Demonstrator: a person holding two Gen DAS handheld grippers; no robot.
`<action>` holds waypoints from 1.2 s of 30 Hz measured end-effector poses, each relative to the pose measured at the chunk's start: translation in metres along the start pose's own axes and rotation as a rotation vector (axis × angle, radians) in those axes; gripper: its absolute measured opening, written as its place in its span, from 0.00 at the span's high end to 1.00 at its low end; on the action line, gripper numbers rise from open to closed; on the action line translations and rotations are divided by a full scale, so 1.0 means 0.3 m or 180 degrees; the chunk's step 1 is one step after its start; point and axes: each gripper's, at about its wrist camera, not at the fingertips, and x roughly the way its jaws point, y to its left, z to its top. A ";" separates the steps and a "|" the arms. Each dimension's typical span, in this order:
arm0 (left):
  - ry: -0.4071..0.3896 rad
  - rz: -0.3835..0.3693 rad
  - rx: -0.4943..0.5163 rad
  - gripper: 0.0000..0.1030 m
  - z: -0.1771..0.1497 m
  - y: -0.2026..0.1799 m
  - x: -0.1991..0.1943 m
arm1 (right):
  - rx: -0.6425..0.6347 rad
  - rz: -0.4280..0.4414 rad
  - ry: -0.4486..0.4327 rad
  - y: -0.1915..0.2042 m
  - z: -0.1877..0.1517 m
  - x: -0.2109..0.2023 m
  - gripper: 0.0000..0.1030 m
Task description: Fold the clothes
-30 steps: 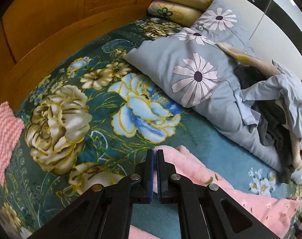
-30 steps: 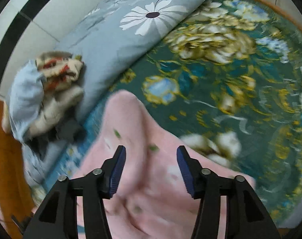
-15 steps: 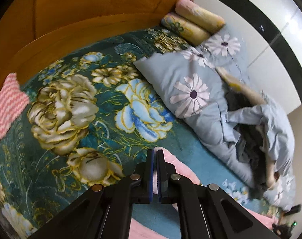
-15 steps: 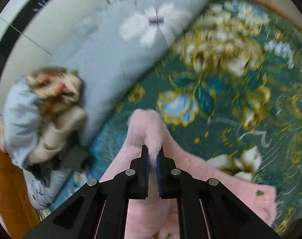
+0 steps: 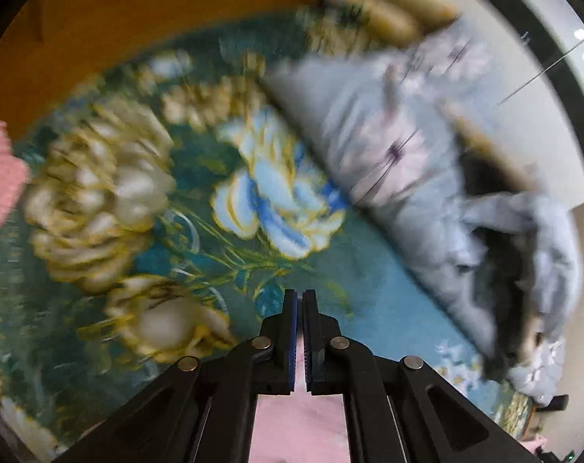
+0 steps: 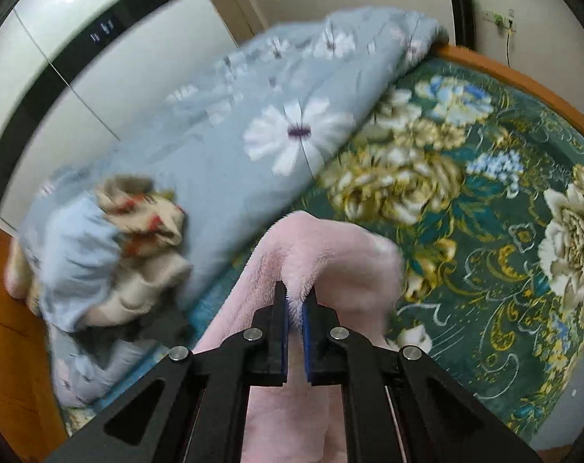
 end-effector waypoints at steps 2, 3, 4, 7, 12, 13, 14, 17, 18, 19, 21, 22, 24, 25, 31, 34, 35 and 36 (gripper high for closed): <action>0.0157 -0.0116 -0.0143 0.97 0.026 -0.003 0.109 | 0.0077 -0.0071 0.0099 0.017 -0.001 0.067 0.94; 0.0149 -0.0179 -0.0201 0.97 0.035 -0.004 0.132 | 0.0126 -0.0082 0.0131 0.022 -0.002 0.094 0.94; 0.0141 -0.0239 -0.0232 0.95 0.046 -0.009 0.147 | 0.0157 -0.0086 0.0145 0.029 -0.003 0.112 0.94; 0.0091 -0.0359 -0.0152 0.94 0.070 -0.025 0.136 | 0.0098 -0.0128 0.0098 0.043 -0.005 0.109 0.94; 0.0103 -0.0495 0.0143 0.68 0.046 0.018 0.105 | 0.0009 -0.0199 0.0167 0.043 0.002 0.137 0.94; 0.0124 -0.0483 0.0192 0.68 0.029 0.032 0.114 | 0.0000 -0.0199 0.0200 0.041 -0.002 0.149 0.94; 0.0158 -0.0482 0.0226 0.68 0.012 0.046 0.126 | -0.0008 -0.0191 0.0238 0.040 -0.009 0.161 0.93; 0.0289 -0.0459 0.0247 0.67 -0.030 0.065 0.184 | -0.0064 -0.0132 0.0311 0.041 -0.027 0.181 0.90; 0.0311 -0.0444 0.0253 0.65 -0.040 0.062 0.202 | -0.0090 -0.0126 0.0309 0.044 -0.030 0.180 0.88; 0.0330 -0.0428 0.0259 0.65 -0.048 0.058 0.220 | -0.0123 -0.0110 0.0301 0.049 -0.033 0.175 0.85; 0.0360 -0.0399 0.0270 0.59 -0.053 0.043 0.254 | -0.0239 -0.0098 0.0246 0.061 -0.037 0.148 0.58; 0.0374 -0.0386 0.0283 0.57 -0.054 0.032 0.267 | -0.0301 -0.0094 0.0218 0.066 -0.041 0.133 0.53; 0.0384 -0.0363 0.0319 0.57 -0.057 0.010 0.284 | -0.0448 -0.0104 0.0170 0.074 -0.053 0.099 0.50; 0.0375 -0.0380 0.0340 0.57 -0.061 0.000 0.285 | -0.0535 -0.0142 0.0176 0.074 -0.066 0.086 0.49; 0.0205 -0.0320 0.0618 0.90 -0.090 -0.072 0.234 | -0.0875 -0.0401 0.0374 0.031 -0.173 0.061 0.49; 0.0092 -0.0569 0.0675 0.92 -0.085 -0.106 0.170 | -0.0852 -0.0443 0.0476 -0.006 -0.227 0.058 0.49; 0.0054 -0.0633 0.0727 0.93 -0.077 -0.122 0.149 | -0.0843 -0.0452 0.0491 -0.014 -0.241 0.055 0.49; 0.0031 -0.0664 0.0791 0.93 -0.066 -0.139 0.134 | -0.0835 -0.0457 0.0496 -0.020 -0.252 0.049 0.49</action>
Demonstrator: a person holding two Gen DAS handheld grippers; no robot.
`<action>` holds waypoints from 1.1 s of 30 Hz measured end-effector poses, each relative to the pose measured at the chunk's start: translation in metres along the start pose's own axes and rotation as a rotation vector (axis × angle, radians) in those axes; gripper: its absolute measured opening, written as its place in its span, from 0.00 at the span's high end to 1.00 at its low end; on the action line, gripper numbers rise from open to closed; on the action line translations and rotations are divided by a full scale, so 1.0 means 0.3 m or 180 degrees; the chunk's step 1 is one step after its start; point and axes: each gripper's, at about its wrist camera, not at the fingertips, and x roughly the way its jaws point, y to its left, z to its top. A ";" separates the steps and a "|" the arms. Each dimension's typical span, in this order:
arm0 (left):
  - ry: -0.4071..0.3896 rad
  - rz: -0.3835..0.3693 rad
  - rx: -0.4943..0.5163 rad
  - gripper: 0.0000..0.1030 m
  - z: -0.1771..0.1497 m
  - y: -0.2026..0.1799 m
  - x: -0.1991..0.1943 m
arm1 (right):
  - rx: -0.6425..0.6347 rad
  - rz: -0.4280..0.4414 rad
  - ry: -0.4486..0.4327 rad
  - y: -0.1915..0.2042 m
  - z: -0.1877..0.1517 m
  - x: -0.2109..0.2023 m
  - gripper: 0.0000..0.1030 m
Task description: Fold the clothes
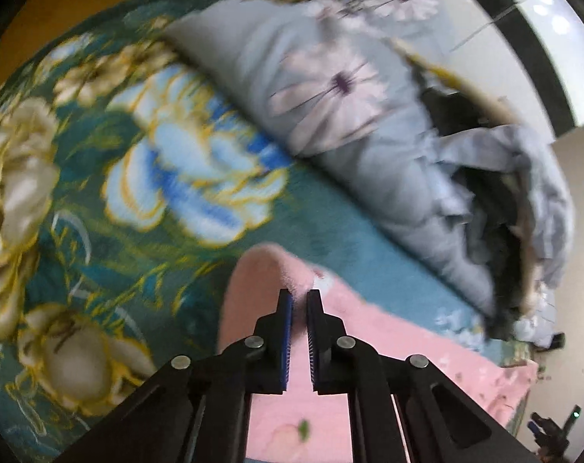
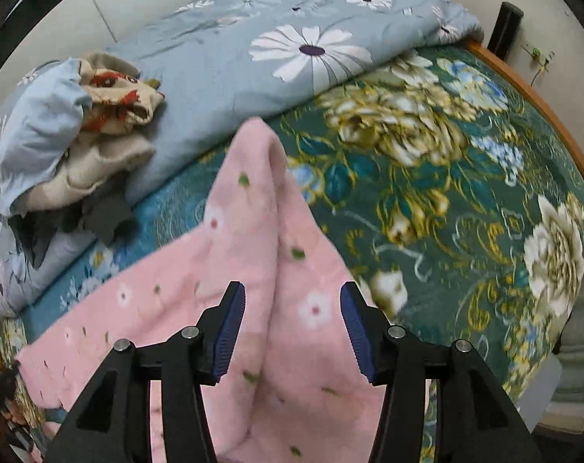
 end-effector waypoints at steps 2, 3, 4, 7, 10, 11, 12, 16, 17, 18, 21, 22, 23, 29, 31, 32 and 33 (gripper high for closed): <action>-0.0061 -0.0041 0.0120 0.93 0.046 -0.030 -0.017 | 0.0019 -0.0001 0.0003 -0.006 -0.019 -0.011 0.49; -0.0101 -0.0037 0.0165 0.93 0.075 -0.040 -0.018 | 0.0026 -0.0002 -0.0005 -0.006 -0.023 -0.019 0.49; -0.0151 -0.0001 0.0192 0.93 0.111 -0.045 -0.011 | 0.0029 -0.0010 -0.0020 -0.004 -0.024 -0.027 0.49; -0.0153 0.0195 0.0200 0.93 0.195 -0.041 0.079 | 0.0062 -0.0035 -0.0075 0.005 -0.009 -0.045 0.49; 0.0017 0.0403 0.0064 0.93 0.239 -0.015 0.199 | 0.0135 -0.0003 -0.0120 0.017 0.016 -0.056 0.49; 0.0071 0.0393 -0.0048 0.92 0.242 0.000 0.219 | 0.0147 0.0012 -0.0127 0.022 0.021 -0.058 0.49; 0.0124 0.0384 -0.0160 0.89 0.245 0.016 0.239 | 0.0152 0.0026 -0.0130 0.028 0.023 -0.061 0.49; 0.0114 0.0187 -0.0471 0.56 0.207 0.083 0.173 | 0.0056 -0.0006 -0.0124 0.040 -0.003 -0.059 0.49; 0.0083 0.0177 -0.0524 0.48 0.183 0.106 0.143 | 0.0036 -0.0032 -0.0116 0.036 -0.014 -0.055 0.49; 0.0058 0.0185 -0.0565 0.48 0.152 0.129 0.118 | 0.0026 -0.0064 -0.0106 0.029 -0.027 -0.049 0.49; 0.0043 0.0185 -0.0730 0.48 0.020 0.210 0.050 | 0.0043 -0.0113 -0.0055 -0.005 -0.061 -0.029 0.49; 0.0076 0.0175 -0.0794 0.48 -0.019 0.228 0.041 | 0.0074 -0.0115 -0.0026 -0.020 -0.068 -0.021 0.49; 0.0109 0.0155 -0.0877 0.48 -0.059 0.247 0.037 | 0.0127 -0.0105 0.0002 -0.035 -0.072 -0.012 0.49; 0.0066 -0.0068 -0.1302 0.65 -0.131 0.260 0.080 | 0.0509 0.0082 0.0077 -0.113 -0.092 0.027 0.49; 0.0078 0.0039 -0.1283 0.85 -0.112 0.234 0.102 | 0.0560 0.0108 0.0054 -0.128 -0.101 0.031 0.49; 0.0078 0.0090 -0.1281 0.90 -0.103 0.223 0.109 | 0.0575 0.0118 0.0058 -0.136 -0.107 0.036 0.49; 0.0079 0.0141 -0.1279 0.92 -0.094 0.213 0.116 | 0.0594 0.0133 0.0055 -0.147 -0.110 0.039 0.49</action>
